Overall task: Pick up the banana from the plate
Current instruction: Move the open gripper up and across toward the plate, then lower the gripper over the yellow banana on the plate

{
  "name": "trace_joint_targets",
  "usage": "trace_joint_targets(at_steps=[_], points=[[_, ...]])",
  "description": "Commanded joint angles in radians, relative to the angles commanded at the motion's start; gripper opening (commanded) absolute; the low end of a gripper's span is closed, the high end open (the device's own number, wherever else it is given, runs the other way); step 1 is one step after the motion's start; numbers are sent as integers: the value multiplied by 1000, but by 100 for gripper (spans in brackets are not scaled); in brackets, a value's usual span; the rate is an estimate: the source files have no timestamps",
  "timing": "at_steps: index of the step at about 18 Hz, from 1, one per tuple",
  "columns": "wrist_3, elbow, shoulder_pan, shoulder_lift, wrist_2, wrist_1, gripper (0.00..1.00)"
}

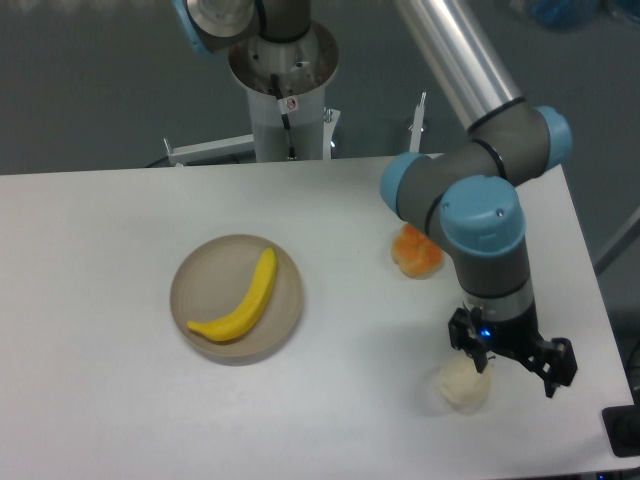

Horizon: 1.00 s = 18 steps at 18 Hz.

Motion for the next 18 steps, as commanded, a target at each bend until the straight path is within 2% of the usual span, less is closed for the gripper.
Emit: trace_joint_targets(at_steps=[5, 7, 9, 13, 15, 18], points=[[-20, -110, 2, 129, -11, -133, 100], [-22, -182, 2, 185, -12, -155, 100], [-58, -265, -5, 229, -23, -153, 100], [-225, -359, -81, 253, -77, -138, 100], [-316, -364, -135, 250, -77, -137, 100], [-382, -388, -193, 238, -77, -130, 100]])
